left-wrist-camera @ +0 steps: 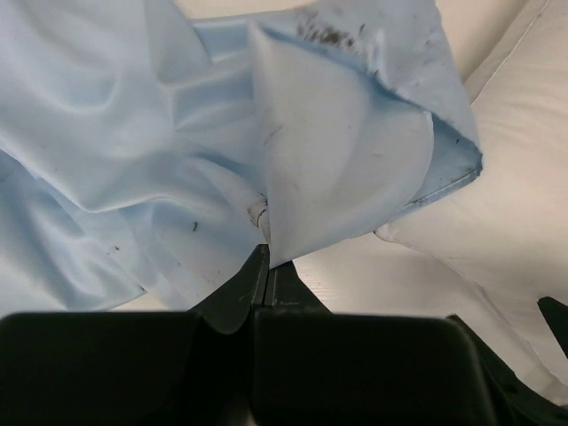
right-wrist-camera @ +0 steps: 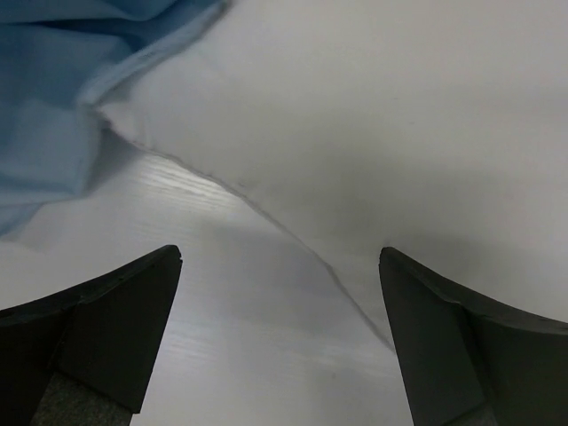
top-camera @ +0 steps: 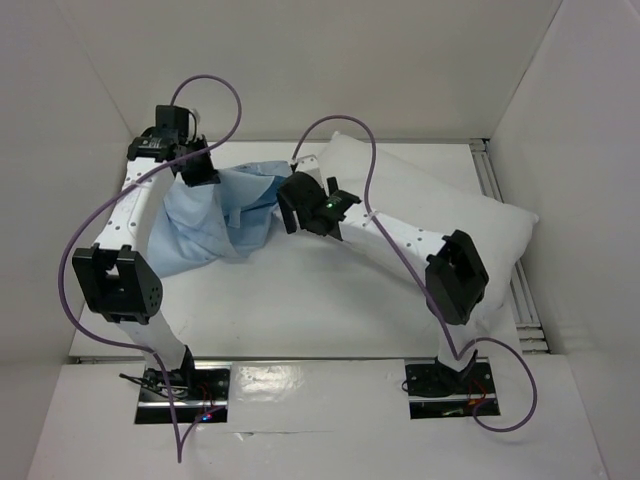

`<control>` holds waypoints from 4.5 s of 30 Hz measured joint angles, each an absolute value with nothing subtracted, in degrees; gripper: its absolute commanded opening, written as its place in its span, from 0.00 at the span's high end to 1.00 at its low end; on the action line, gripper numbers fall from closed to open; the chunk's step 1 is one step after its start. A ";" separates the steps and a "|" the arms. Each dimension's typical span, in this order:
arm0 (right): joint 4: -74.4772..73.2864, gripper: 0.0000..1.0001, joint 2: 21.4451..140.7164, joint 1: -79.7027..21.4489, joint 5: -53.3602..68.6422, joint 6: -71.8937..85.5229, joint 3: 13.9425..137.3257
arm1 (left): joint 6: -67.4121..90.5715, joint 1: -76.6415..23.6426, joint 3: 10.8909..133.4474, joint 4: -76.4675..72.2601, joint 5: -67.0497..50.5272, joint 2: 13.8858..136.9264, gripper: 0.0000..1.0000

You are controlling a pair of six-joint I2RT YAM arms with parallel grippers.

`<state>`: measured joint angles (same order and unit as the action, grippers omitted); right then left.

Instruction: Put the pillow into the pillowcase

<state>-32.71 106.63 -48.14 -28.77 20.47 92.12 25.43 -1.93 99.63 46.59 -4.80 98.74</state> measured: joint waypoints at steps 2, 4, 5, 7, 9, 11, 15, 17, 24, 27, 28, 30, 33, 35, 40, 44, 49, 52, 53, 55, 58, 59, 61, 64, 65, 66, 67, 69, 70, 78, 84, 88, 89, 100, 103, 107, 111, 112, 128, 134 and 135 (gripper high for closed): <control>-32.75 0.00 108.42 -48.21 -32.29 19.90 92.29 | 25.43 -1.43 100.18 46.83 -5.26 98.94 1.00; -32.58 0.34 110.24 -46.98 -33.93 19.44 92.29 | 25.43 -1.43 100.57 47.05 -5.74 98.94 1.00; -32.51 0.64 111.59 -45.74 -34.28 18.83 92.29 | 25.43 -1.43 100.66 47.09 -6.09 98.94 1.00; -32.62 1.00 113.30 -43.57 -34.68 18.41 92.29 | 25.43 -1.43 100.73 47.16 -6.55 98.94 1.00; -31.97 1.00 113.71 -41.85 -33.89 18.33 92.03 | 25.43 -1.48 100.75 47.29 -6.98 98.94 1.00; -30.13 1.00 111.85 -41.17 -33.74 17.76 90.30 | 25.43 -1.43 101.03 47.57 -7.40 98.98 1.00; -28.71 1.00 99.88 -40.86 -29.56 15.88 81.49 | 25.43 -1.34 102.94 47.70 -7.92 100.03 1.00; -29.78 1.00 90.89 -40.86 -26.00 14.74 77.69 | 25.43 -1.32 103.57 47.64 -8.23 100.62 1.00; -36.16 1.00 66.85 -42.09 -11.16 10.57 73.97 | 25.43 -0.91 106.52 47.92 -9.17 104.90 1.00; -38.68 1.00 65.23 -46.00 -4.16 10.33 72.03 | 25.43 -0.49 108.68 48.03 -9.50 106.89 1.00; -39.35 0.85 65.71 -47.79 -2.28 10.41 71.16 | 25.43 -0.40 108.95 48.03 -9.56 107.18 1.00; -41.65 0.41 69.78 -51.92 0.75 10.50 69.76 | 25.43 -0.36 109.12 48.12 -9.87 107.28 1.00; -44.40 0.38 75.40 -54.81 2.26 10.79 70.43 | 25.43 -0.23 109.23 48.16 -10.44 107.28 1.00; -46.46 0.40 78.39 -56.05 2.46 10.52 73.19 | 25.43 -0.23 109.23 48.49 -10.63 107.28 1.00; -45.65 0.51 82.41 -56.05 -1.26 7.84 84.38 | 25.39 -0.16 109.12 48.69 -10.63 107.28 1.00; -41.78 0.32 88.20 -53.84 -4.12 5.87 94.06 | 25.34 0.32 108.75 48.93 -10.66 107.26 1.00; -38.11 0.25 101.23 -49.43 -5.87 4.27 103.68 | 25.32 1.76 108.75 49.17 -10.87 107.28 1.00; -36.53 0.24 112.64 -47.42 -8.12 3.11 111.77 | 25.30 2.42 109.54 50.15 -11.27 107.61 1.00; -36.23 0.24 116.55 -46.85 -8.71 2.66 114.80 | 25.28 2.68 110.04 50.37 -11.62 107.81 1.00; -35.92 0.24 123.81 -45.91 -9.67 1.93 120.27 | 25.23 2.94 111.04 50.78 -12.25 108.29 1.00; -35.66 0.24 132.33 -44.64 -10.68 1.28 126.56 | 25.12 3.18 111.66 50.87 -12.78 108.68 1.00; -35.44 0.24 135.48 -44.31 -10.76 0.93 129.23 | 24.95 3.18 111.66 50.98 -13.02 108.71 1.00; -34.72 0.24 138.69 -44.07 -10.79 0.43 131.44 | 24.45 3.18 111.66 51.07 -13.30 108.71 1.00; -32.69 0.29 141.75 -43.55 -11.18 -0.40 132.25 | 24.14 3.18 111.57 51.07 -13.85 108.71 1.00; -32.23 0.35 142.39 -43.44 -11.75 -0.62 132.44 | 24.14 3.18 111.39 51.05 -13.87 108.71 1.00; -31.70 0.51 143.11 -43.29 -12.64 -0.82 132.88 | 24.14 3.18 111.15 51.03 -13.98 108.71 1.00; -30.92 0.66 143.61 -43.05 -13.30 -1.08 133.08 | 24.14 3.18 110.83 51.00 -14.09 108.68 1.00; -28.97 0.96 144.05 -42.83 -14.94 -0.95 133.21 | 24.14 3.18 109.54 50.98 -14.22 108.68 1.00; -28.14 1.00 144.05 -42.70 -15.86 -0.64 133.21 | 24.08 3.20 108.81 50.96 -14.22 108.66 1.00; -20.71 1.00 134.54 -36.12 -13.63 5.98 123.24 | 23.88 3.53 104.68 51.55 -13.78 107.68 1.00; -15.03 1.00 123.13 -23.92 -7.70 14.94 112.73 | 23.73 3.22 103.44 51.03 -15.00 105.54 1.00; -10.02 1.00 115.55 -21.30 -5.56 21.93 96.92 | 22.74 0.32 100.55 50.15 -16.25 104.51 1.00; -9.52 1.00 114.30 -21.06 -5.56 23.68 92.97 | 22.52 -0.71 99.92 50.37 -16.10 104.51 1.00; -15.03 0.00 110.76 -19.07 -2.59 25.02 85.54 | 22.63 -7.11 104.81 51.62 -15.22 106.50 1.00; -18.90 0.00 103.98 -21.52 -3.07 21.19 85.47 | 22.61 -7.73 107.55 51.59 -15.07 106.67 1.00; -23.86 0.00 91.66 -26.87 -4.38 16.25 84.58 | 22.63 -7.84 108.75 51.66 -14.87 106.74 1.00; -29.61 0.00 83.81 -35.66 -5.37 11.86 83.77 | 22.63 -7.94 108.75 52.29 -14.37 106.98 1.00; -31.20 0.00 83.35 -38.76 -5.69 11.11 83.79 | 22.63 -7.99 108.75 52.45 -14.20 106.98 1.00; -37.06 1.00 88.90 -49.15 -7.88 13.43 78.81 | 22.17 -8.08 102.76 52.97 -12.69 103.94 1.00; -39.92 1.00 86.78 -48.05 -5.39 14.33 79.77 | 21.06 -8.08 97.51 52.99 -13.74 97.65 1.00; -40.14 1.00 86.78 -47.70 -4.80 14.52 79.96 | 20.97 -8.08 96.57 52.93 -14.00 96.38 1.00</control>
